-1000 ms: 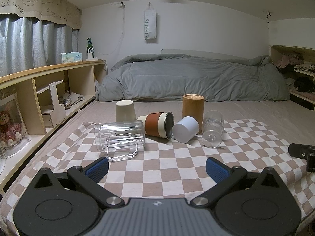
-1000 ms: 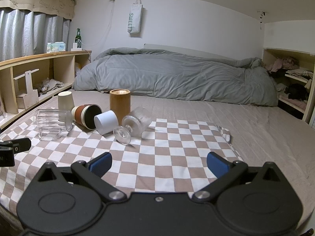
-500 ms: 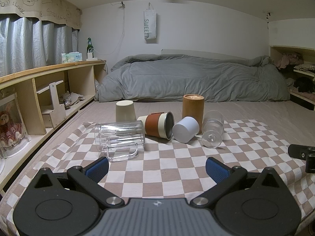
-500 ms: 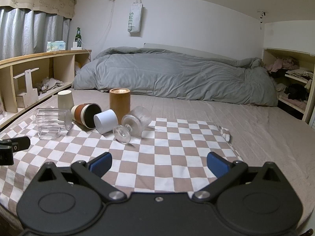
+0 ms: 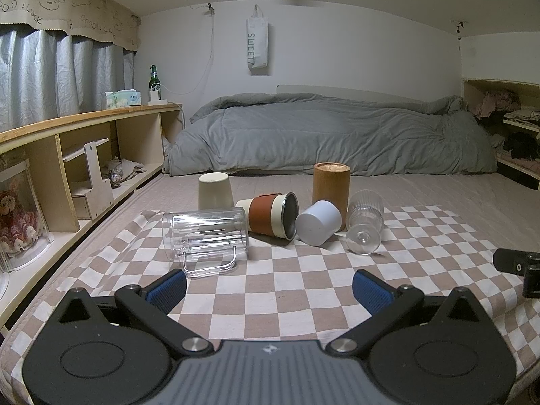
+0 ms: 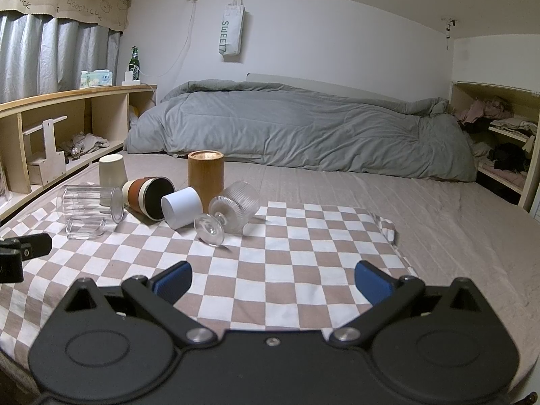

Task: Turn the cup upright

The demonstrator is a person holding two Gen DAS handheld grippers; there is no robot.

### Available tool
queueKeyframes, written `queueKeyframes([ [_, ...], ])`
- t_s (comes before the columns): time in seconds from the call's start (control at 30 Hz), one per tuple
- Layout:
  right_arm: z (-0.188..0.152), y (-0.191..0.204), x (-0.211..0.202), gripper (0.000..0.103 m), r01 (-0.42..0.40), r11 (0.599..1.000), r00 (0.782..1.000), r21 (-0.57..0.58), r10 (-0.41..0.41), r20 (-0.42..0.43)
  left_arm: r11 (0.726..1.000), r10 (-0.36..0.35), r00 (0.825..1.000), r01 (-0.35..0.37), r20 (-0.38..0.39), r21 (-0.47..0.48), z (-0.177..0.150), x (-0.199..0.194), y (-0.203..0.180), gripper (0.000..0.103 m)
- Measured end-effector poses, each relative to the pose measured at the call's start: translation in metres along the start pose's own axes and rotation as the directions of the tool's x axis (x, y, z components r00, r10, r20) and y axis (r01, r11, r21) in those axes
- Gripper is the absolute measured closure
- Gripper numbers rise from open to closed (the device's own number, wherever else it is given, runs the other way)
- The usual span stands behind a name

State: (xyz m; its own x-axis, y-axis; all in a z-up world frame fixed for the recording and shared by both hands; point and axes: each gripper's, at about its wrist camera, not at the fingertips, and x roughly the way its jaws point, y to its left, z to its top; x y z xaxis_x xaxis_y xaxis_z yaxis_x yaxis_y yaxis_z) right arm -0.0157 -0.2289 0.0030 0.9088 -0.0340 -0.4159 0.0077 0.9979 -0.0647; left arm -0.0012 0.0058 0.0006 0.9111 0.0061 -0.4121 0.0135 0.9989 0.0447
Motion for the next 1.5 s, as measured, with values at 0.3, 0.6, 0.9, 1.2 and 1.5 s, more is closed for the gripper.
queueKeyframes([
  [0.3,-0.001,-0.002,-0.001,0.0,0.0,1.0,1.0,0.0,0.0,-0.001,1.0,0.0,1.0,0.0,0.0,0.001,0.0,0.0,0.0,0.0],
  [0.6,0.0,-0.002,0.0,0.0,0.001,1.0,1.0,0.0,-0.001,-0.002,1.0,0.007,1.0,-0.007,0.004,0.0,0.002,-0.001,0.002,0.0],
  [0.9,-0.007,-0.005,0.004,0.0,0.003,1.0,1.0,0.008,-0.003,-0.003,0.999,0.048,0.999,-0.048,0.014,-0.015,0.012,0.012,0.017,0.0],
  [1.2,0.001,0.005,0.016,0.0,-0.005,1.0,1.0,0.009,0.005,-0.015,0.994,0.106,0.994,-0.105,0.019,-0.031,0.034,0.041,0.05,0.0],
  [1.5,0.003,0.008,0.02,0.0,-0.006,1.0,1.0,0.017,0.006,-0.024,0.978,0.143,0.986,-0.154,-0.084,-0.14,0.042,0.11,0.108,0.002],
])
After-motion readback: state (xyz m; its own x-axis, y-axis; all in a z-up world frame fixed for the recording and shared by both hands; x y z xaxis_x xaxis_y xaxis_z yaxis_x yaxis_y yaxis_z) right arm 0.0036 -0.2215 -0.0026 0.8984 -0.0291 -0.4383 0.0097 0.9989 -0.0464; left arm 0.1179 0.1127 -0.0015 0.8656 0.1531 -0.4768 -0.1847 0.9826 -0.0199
